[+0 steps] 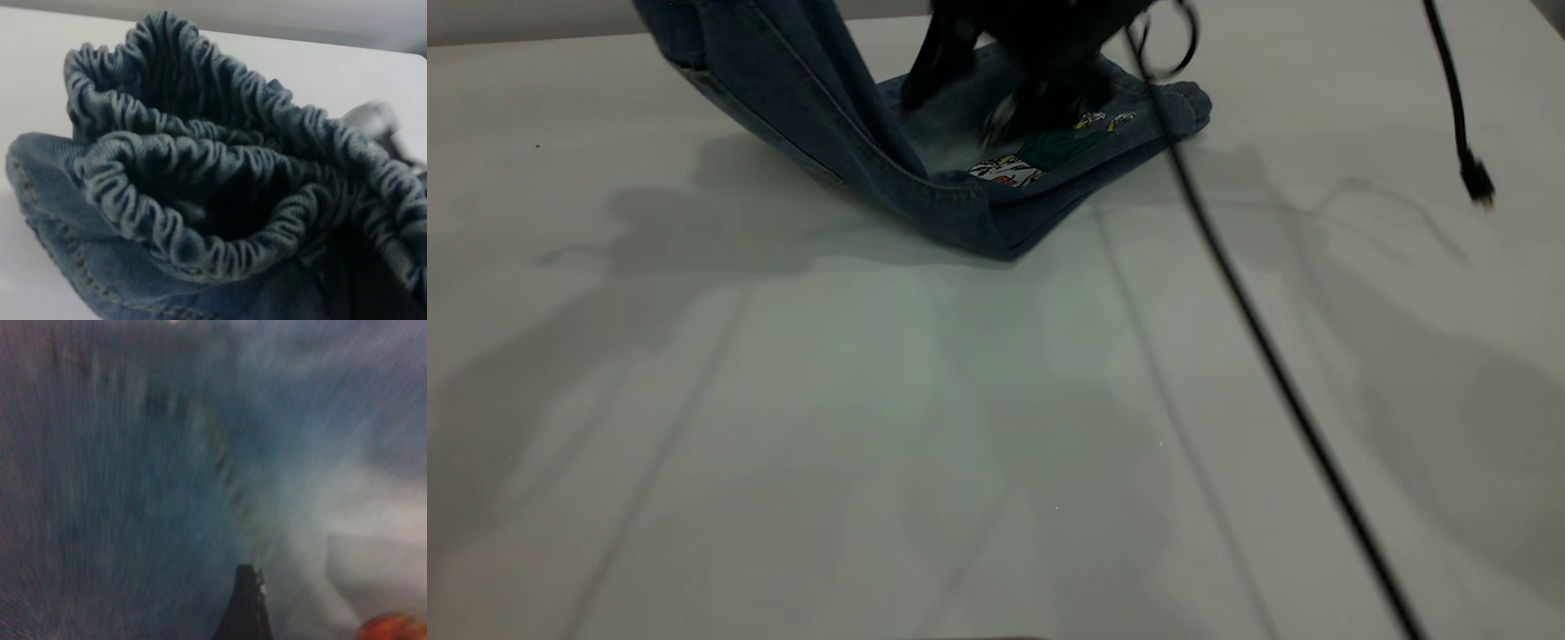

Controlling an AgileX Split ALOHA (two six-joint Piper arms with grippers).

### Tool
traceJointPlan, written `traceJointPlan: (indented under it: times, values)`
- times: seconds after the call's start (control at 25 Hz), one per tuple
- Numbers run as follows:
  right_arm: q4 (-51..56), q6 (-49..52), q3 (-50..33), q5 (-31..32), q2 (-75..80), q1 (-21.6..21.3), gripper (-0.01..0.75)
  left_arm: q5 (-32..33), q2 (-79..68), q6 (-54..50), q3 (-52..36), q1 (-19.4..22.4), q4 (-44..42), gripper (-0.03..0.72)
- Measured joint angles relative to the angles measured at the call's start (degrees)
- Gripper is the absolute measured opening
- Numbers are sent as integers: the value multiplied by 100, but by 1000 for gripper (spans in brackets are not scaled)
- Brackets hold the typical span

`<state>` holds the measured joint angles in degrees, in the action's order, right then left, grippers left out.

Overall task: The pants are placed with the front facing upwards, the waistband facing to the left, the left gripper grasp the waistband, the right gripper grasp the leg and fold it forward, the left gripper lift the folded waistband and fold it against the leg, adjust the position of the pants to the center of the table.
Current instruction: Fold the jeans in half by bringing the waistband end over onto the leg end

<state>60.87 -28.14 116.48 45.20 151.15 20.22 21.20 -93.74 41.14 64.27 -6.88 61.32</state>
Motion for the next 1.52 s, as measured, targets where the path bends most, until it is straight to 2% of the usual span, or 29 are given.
traceJointPlan:
  times: [0.12,0.2,0.32,0.56,0.72,1.0,1.24,1.44,1.52]
  values:
    - [-11,-6,7,159,51,129,551,-244,0,36,0,-311,10,87]
    - [-11,-10,84,260,0,50,551,-369,0,119,0,-481,10,87]
    - [-52,-16,318,408,-185,-289,551,-645,0,186,0,-729,23,87]
    - [-150,-3,976,849,-722,-1227,551,-1299,-33,197,-4,-1078,62,87]
    - [-228,9,1339,1297,-1023,-1585,551,-1361,-445,203,280,-1158,80,87]
    - [-272,9,1713,1553,-1269,-1668,551,-983,-1797,192,1586,-1164,122,87]
    - [-305,9,1764,1575,-1345,-1668,551,-732,-3054,199,2729,-1373,165,87]
    - [-346,16,1770,1638,-1345,-1668,551,-670,-3854,199,3342,-1533,185,95]
    - [-346,16,1770,1643,-1345,-1668,551,-598,-4005,263,3404,-1546,173,129]
